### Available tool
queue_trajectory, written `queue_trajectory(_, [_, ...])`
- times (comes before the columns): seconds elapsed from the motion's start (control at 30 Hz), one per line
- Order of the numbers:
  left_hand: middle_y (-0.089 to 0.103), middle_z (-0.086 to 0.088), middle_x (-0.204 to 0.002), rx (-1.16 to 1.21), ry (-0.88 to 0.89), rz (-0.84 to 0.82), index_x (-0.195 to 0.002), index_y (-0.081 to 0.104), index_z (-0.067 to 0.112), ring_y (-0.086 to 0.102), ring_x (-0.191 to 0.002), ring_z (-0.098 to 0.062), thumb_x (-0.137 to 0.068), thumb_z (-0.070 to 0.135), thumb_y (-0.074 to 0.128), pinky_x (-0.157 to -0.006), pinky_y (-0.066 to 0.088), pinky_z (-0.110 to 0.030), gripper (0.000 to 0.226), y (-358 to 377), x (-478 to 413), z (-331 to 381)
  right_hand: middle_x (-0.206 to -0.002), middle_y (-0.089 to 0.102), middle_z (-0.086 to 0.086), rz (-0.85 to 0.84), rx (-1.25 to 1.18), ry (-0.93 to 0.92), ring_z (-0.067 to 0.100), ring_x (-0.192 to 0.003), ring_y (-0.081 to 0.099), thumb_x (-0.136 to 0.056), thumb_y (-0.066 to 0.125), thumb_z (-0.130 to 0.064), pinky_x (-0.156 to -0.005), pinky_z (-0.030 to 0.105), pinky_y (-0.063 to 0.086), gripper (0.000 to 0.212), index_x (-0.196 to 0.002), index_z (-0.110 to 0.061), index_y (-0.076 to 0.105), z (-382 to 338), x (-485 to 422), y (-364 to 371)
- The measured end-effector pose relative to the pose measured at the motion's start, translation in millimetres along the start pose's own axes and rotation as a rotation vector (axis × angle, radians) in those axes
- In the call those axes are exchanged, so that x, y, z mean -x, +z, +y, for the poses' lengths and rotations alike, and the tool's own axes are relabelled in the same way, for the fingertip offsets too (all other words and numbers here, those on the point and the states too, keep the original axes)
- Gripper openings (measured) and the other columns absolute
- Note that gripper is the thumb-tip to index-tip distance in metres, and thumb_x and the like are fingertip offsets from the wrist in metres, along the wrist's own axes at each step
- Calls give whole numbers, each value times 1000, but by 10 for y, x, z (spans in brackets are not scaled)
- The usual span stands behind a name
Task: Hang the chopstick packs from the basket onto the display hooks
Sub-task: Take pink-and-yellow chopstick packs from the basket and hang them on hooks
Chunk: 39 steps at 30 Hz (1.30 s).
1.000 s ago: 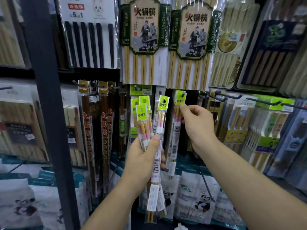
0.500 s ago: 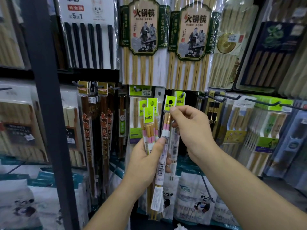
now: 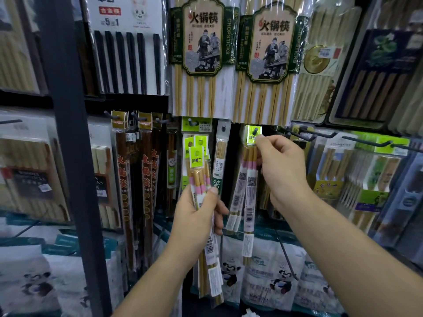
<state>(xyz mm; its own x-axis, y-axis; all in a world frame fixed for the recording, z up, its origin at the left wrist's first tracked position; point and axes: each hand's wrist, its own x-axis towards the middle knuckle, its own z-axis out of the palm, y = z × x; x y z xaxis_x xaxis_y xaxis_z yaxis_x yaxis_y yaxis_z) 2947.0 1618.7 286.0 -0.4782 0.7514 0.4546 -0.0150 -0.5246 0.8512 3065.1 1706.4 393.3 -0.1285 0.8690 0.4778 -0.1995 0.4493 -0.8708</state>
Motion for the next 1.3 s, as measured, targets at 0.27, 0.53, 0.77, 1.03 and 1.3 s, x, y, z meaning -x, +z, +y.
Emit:
queue_trajectory(0.27, [64, 0, -70, 31, -33, -2, -97, 66, 36, 63, -59, -19, -100, 31, 64, -54, 56, -32, 6, -8, 7, -28, -71, 66, 8, 55, 139, 22, 1, -58, 56, -97, 67, -29, -64, 17, 47, 27, -77, -11, 73, 171, -94, 6])
queue_trajectory(0.53, [70, 2, -75, 54, -24, -8, -95, 70, 35, 70, -64, -23, -98, 24, 67, -57, 61, -39, 12, 54, 8, 1, -76, 67, 6, -50, 171, -50, 2, -65, 58, -93, 71, -35, -65, 19, 51, 21, -79, -20, 72, 260, 145, -21])
queue_trajectory(0.77, [72, -5, -79, 113, -59, -108, -101, 71, 26, 74, -69, -28, -97, 23, 69, -57, 62, -39, 6, 92, 37, 3, -84, 74, 7, -306, 138, -75, 12, -73, 66, -92, 73, -30, -69, 28, 58, 11, -85, -22, 77, 181, 287, 49])
queue_trajectory(1.03, [78, -7, -101, 125, -53, -41, -99, 72, 26, 76, -96, -26, -102, 24, 61, -76, 63, -40, 12, 85, 31, -19, -66, 64, -7, -194, 143, -99, 4, -63, 57, -99, 64, -25, -62, 21, 51, 24, -77, -22, 75, 122, 217, -4])
queue_trajectory(1.3, [53, -1, -62, -1, -36, 24, -78, 59, 29, 52, -52, -17, -95, 43, 61, -54, 52, -32, 22, 13, -2, 8, -78, 67, 20, -67, 83, -64, 16, -67, 60, -101, 61, -27, -71, 32, 54, 30, -77, -14, 75, 14, 17, -75])
